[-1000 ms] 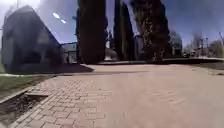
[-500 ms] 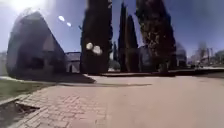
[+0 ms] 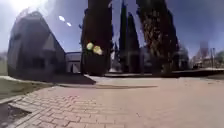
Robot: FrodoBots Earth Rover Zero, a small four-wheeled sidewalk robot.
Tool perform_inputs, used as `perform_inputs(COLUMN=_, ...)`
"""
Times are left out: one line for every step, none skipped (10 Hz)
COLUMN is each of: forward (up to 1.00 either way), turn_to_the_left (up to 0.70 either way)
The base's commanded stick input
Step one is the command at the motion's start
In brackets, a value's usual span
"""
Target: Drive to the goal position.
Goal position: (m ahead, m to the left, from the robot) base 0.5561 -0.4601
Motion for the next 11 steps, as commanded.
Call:
perform_inputs(forward=0.96, turn_to_the_left=0.0)
perform_inputs(forward=0.96, turn_to_the_left=0.0)
perform_inputs(forward=0.96, turn_to_the_left=0.0)
perform_inputs(forward=0.96, turn_to_the_left=0.0)
perform_inputs(forward=0.96, turn_to_the_left=0.0)
perform_inputs(forward=0.96, turn_to_the_left=0.0)
perform_inputs(forward=0.96, turn_to_the_left=0.0)
perform_inputs(forward=0.96, turn_to_the_left=0.0)
perform_inputs(forward=0.96, turn_to_the_left=0.0)
perform_inputs(forward=0.84, turn_to_the_left=0.0)
perform_inputs(forward=0.69, turn_to_the_left=0.0)
